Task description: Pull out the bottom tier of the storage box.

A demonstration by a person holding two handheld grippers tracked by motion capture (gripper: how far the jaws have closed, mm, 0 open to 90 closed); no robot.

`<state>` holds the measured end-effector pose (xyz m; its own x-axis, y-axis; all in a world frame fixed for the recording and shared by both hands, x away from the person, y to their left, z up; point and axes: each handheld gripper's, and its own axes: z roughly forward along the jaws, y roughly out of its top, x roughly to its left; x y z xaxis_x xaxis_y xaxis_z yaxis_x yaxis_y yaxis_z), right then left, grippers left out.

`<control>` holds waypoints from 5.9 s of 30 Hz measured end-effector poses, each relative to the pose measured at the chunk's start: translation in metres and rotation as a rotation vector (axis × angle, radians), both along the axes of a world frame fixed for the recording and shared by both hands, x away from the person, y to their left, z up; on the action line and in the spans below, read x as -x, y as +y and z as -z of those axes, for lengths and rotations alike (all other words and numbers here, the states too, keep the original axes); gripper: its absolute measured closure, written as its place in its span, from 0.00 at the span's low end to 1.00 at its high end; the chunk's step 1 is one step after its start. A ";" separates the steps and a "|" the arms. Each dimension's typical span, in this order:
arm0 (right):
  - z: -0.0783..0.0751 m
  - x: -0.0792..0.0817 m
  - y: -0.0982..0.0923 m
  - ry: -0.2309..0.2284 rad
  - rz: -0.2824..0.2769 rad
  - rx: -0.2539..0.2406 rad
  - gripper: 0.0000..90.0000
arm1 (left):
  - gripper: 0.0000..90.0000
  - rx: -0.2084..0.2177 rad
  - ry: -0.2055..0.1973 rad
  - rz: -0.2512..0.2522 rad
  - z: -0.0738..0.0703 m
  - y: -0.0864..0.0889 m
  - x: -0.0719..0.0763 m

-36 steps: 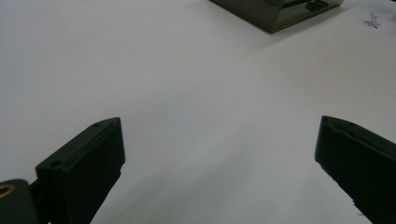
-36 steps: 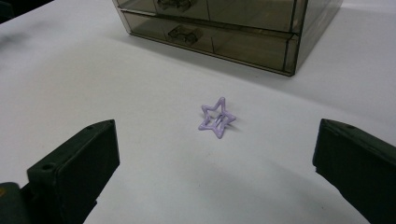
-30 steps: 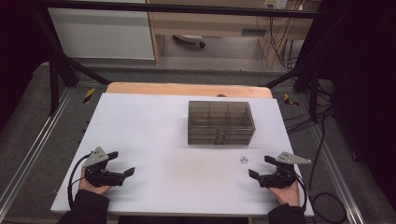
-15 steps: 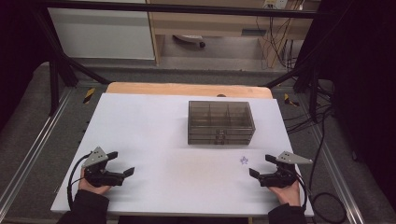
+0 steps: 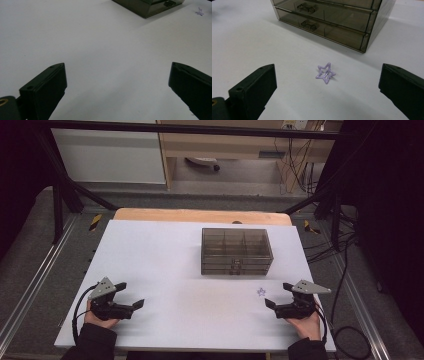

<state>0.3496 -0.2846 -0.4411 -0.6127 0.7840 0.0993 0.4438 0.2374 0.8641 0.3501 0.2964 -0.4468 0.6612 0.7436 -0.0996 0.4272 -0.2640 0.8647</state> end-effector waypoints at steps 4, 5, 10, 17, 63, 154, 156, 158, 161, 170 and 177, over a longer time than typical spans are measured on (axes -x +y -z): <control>-0.004 -0.001 0.005 -0.025 -0.005 0.030 0.03 | 0.02 -0.001 -0.001 0.000 0.000 0.000 0.000; -0.006 -0.002 0.007 -0.035 -0.009 0.046 0.03 | 0.02 -0.001 -0.001 0.000 0.000 0.000 0.000; -0.011 -0.005 0.014 -0.052 -0.016 0.087 0.04 | 0.02 -0.003 -0.001 -0.001 0.000 0.000 0.000; -0.015 -0.008 0.024 -0.075 -0.034 0.144 0.04 | 0.02 -0.005 -0.003 -0.002 0.000 0.000 0.000; -0.026 -0.022 0.106 -0.228 -0.160 0.557 0.07 | 0.02 -0.014 -0.004 -0.002 0.000 -0.001 0.000; 0.044 -0.039 0.182 -0.648 -0.154 1.170 0.70 | 0.02 -0.023 -0.006 -0.001 0.000 -0.001 0.000; 0.046 -0.040 0.182 -0.651 -0.151 1.170 0.70 | 0.02 -0.022 -0.007 -0.001 0.000 -0.001 0.000; 0.047 -0.041 0.183 -0.661 -0.149 1.188 0.72 | 0.02 -0.022 -0.006 -0.001 0.000 -0.001 0.000; 0.048 -0.041 0.183 -0.668 -0.145 1.196 0.72 | 0.02 -0.024 -0.007 -0.001 0.000 -0.001 0.000; 0.054 -0.042 0.185 -0.702 -0.129 1.228 0.78 | 0.02 -0.023 -0.008 -0.002 0.000 -0.001 0.000; 0.056 -0.041 0.186 -0.707 -0.109 1.234 0.81 | 0.02 -0.022 -0.009 -0.002 0.000 -0.001 0.000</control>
